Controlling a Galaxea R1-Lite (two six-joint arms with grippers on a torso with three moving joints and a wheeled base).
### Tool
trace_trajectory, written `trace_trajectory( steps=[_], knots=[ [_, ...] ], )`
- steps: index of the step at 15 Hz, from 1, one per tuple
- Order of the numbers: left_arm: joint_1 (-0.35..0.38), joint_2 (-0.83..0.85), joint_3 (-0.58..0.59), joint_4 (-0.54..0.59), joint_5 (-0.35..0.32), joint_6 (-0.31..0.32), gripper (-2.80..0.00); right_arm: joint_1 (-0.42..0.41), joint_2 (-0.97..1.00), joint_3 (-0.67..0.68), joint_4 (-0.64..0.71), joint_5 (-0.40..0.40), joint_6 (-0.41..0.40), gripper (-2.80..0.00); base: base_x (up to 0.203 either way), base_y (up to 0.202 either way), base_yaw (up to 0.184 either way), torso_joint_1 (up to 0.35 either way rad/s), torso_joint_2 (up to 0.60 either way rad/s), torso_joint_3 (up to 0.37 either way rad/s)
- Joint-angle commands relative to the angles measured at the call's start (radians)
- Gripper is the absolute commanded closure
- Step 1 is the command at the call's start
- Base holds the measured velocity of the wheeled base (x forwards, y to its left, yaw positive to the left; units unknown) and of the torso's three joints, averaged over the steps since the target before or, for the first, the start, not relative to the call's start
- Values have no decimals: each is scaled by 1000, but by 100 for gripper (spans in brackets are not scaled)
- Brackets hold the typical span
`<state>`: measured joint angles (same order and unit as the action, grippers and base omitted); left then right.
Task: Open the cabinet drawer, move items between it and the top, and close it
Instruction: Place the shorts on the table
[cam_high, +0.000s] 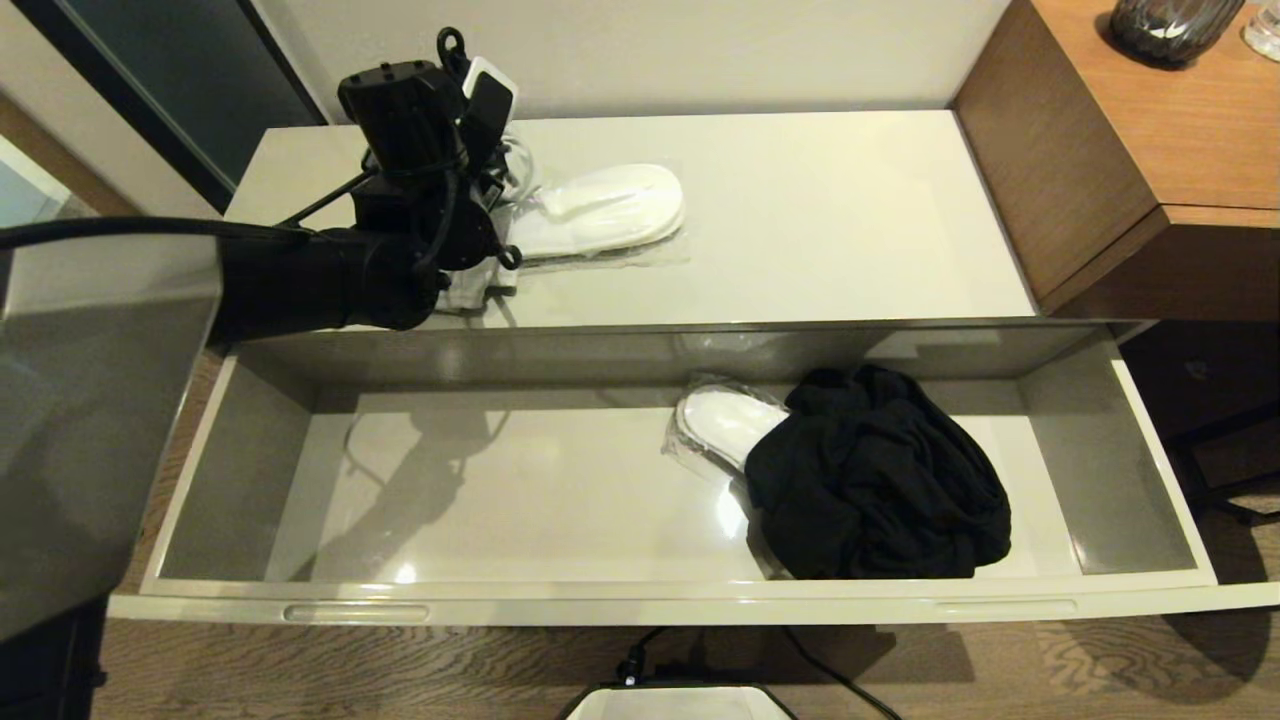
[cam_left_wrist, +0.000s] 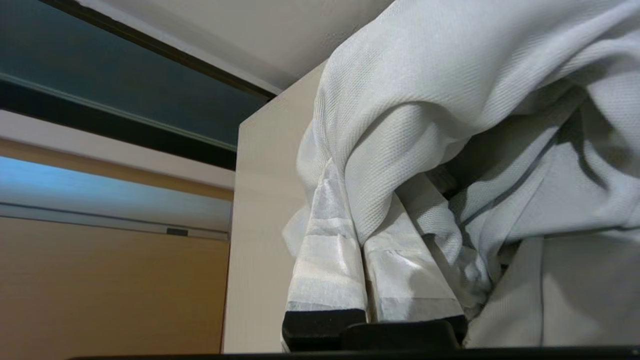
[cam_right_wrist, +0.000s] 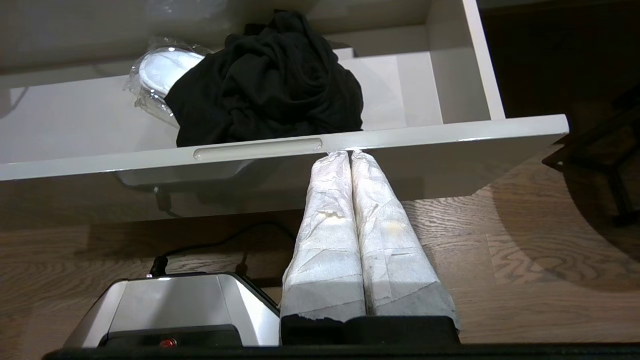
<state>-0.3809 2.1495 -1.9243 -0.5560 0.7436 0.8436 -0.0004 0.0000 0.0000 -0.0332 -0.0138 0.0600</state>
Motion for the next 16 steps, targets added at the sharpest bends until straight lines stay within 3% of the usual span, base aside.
trace_trajectory(
  steps=[1, 2, 3, 16],
  knots=[
    [-3, 16, 1, -1, 8, 5, 0, -1, 2, 0, -1, 0, 1, 0, 0, 0, 0, 0, 0, 0],
    [-3, 16, 1, -1, 8, 5, 0, -1, 2, 0, -1, 0, 1, 0, 0, 0, 0, 0, 0, 0],
    [-7, 15, 1, 1, 9, 5, -280, -1, 2, 0, -1, 0, 1, 0, 0, 0, 0, 0, 0, 0],
    [-67, -120, 3, 41, 47, 6, -280, -1, 2, 0, -1, 0, 0, 0, 0, 0, 0, 0, 0, 0]
  ],
)
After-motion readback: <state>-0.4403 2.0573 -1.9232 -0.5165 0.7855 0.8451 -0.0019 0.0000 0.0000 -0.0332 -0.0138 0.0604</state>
